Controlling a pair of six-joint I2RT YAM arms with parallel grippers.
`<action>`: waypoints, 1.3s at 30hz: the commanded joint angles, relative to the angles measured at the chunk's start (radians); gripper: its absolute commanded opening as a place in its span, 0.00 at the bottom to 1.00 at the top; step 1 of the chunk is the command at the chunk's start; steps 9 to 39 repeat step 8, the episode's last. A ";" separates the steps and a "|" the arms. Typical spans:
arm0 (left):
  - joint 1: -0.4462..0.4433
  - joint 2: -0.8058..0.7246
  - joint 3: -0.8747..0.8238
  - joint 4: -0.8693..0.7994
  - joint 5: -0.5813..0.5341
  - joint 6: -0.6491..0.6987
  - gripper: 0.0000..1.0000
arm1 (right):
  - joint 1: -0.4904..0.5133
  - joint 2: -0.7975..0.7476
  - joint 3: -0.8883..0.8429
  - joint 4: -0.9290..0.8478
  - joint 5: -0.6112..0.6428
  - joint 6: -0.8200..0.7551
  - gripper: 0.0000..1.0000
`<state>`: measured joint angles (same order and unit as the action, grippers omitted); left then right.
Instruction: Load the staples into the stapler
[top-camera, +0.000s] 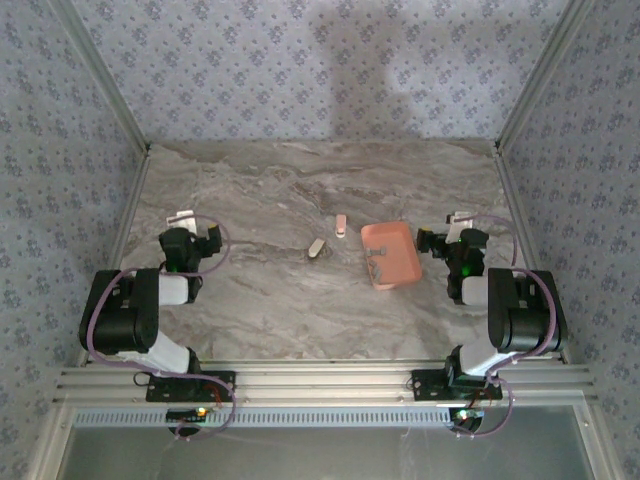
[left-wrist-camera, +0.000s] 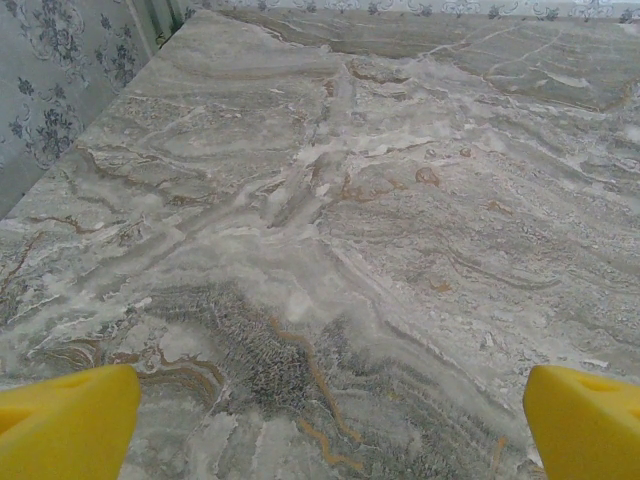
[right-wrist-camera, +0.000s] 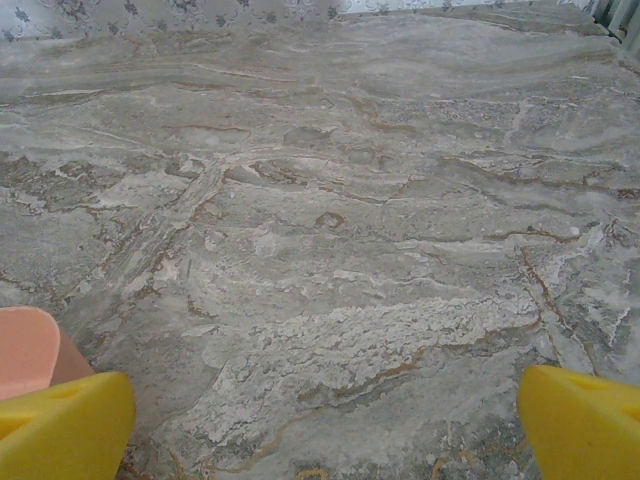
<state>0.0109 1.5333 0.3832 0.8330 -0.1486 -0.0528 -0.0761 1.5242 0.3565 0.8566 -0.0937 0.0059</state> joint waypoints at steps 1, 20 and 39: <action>-0.004 -0.001 0.017 0.002 0.007 0.006 0.98 | -0.003 0.010 0.020 0.001 -0.011 -0.018 1.00; -0.003 -0.001 0.017 0.001 0.011 0.007 0.98 | -0.003 0.010 0.021 -0.001 -0.010 -0.018 1.00; -0.003 -0.001 0.017 0.001 0.011 0.007 0.98 | -0.003 0.010 0.021 -0.001 -0.010 -0.018 1.00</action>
